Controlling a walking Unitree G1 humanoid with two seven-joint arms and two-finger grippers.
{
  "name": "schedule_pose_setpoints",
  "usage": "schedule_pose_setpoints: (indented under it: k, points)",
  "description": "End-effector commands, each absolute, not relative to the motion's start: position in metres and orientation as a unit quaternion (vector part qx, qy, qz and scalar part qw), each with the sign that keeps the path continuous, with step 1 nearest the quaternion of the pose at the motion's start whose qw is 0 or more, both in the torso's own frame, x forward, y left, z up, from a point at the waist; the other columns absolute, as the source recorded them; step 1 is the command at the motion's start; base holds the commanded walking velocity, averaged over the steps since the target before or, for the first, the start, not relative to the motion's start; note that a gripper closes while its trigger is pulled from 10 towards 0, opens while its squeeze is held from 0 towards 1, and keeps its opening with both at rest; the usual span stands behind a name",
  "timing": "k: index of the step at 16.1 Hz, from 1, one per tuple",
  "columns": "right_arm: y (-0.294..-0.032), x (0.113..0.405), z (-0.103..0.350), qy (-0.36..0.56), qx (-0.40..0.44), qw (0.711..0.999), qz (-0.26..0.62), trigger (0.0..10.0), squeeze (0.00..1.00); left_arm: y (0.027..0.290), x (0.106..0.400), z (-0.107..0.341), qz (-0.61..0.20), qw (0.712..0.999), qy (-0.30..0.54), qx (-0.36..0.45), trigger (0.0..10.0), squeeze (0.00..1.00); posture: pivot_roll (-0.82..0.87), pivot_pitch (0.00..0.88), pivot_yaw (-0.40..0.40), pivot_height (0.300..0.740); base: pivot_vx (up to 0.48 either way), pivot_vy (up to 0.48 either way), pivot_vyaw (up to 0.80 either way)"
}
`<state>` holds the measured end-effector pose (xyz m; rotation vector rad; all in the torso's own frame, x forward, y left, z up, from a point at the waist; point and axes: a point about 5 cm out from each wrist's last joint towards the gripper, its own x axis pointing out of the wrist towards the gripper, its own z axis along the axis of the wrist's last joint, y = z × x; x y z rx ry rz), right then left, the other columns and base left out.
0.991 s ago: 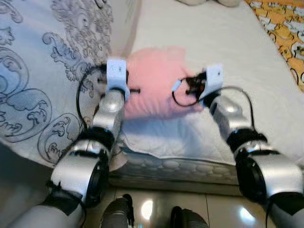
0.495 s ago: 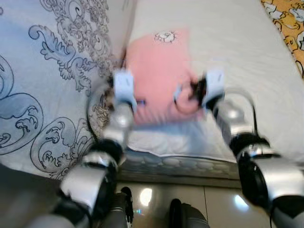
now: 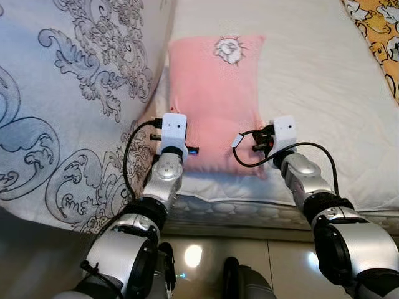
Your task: Clean up the room
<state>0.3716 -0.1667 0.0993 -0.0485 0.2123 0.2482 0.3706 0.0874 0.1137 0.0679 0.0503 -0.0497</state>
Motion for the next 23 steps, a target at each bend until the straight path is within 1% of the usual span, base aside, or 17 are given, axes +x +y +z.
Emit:
schedule_pose_setpoints:
  k: [1, 6, 10, 11, 17, 19, 20, 23]
  points:
    - [-0.175, 0.365, 0.088, 0.122, -0.012, 0.987, 0.104, 10.0, 1.0, 0.089, 0.368, 0.104, -0.026, 0.998, 0.052, 0.04, 10.0, 1.0, 0.01, 0.298, -0.046, 0.74, 0.0, 0.0, 0.0]
    - [-0.174, 0.372, 0.106, 0.069, -0.029, 0.992, 0.104, 10.0, 1.0, 0.088, 0.374, 0.123, -0.016, 1.0, 0.011, 0.022, 10.0, 1.0, 0.01, 0.291, -0.045, 0.74, 0.0, 0.0, 0.0]
    - [-0.168, 0.379, 0.127, 0.01, -0.014, 0.995, 0.103, 10.0, 1.0, 0.095, 0.382, 0.148, -0.01, 0.999, -0.03, 0.012, 10.0, 1.0, 0.01, 0.269, -0.046, 0.74, 0.0, 0.0, 0.0]
    - [-0.168, 0.379, 0.127, 0.01, -0.014, 0.995, 0.103, 10.0, 1.0, 0.095, 0.382, 0.148, -0.01, 0.999, -0.03, 0.012, 10.0, 1.0, 0.01, 0.269, -0.046, 0.74, 0.0, 0.0, 0.0]
    - [-0.16, 0.372, 0.129, -0.034, -0.01, 0.994, 0.103, 10.0, 1.0, 0.109, 0.37, 0.151, -0.006, 0.999, -0.034, 0.019, 10.0, 1.0, 0.01, 0.213, -0.033, 0.74, 0.0, 0.0, 0.0]
    - [-0.161, 0.366, 0.136, -0.076, -0.014, 0.994, 0.077, 10.0, 1.0, 0.118, 0.363, 0.161, -0.001, 0.998, -0.053, 0.022, 10.0, 1.0, 0.01, 0.178, -0.036, 0.74, 0.0, 0.0, 0.0]
    - [-0.161, 0.365, 0.137, -0.082, -0.012, 0.994, 0.072, 10.0, 1.0, 0.12, 0.362, 0.163, -0.001, 0.998, -0.056, 0.024, 10.0, 1.0, 0.01, 0.174, -0.037, 0.74, 0.0, 0.0, 0.0]
    - [-0.168, 0.356, 0.147, -0.125, 0.008, 0.992, 0.035, 10.0, 1.0, 0.134, 0.359, 0.179, -0.008, 0.996, -0.087, 0.02, 10.0, 1.0, 0.02, 0.109, -0.03, 0.74, 0.0, 0.0, 0.0]
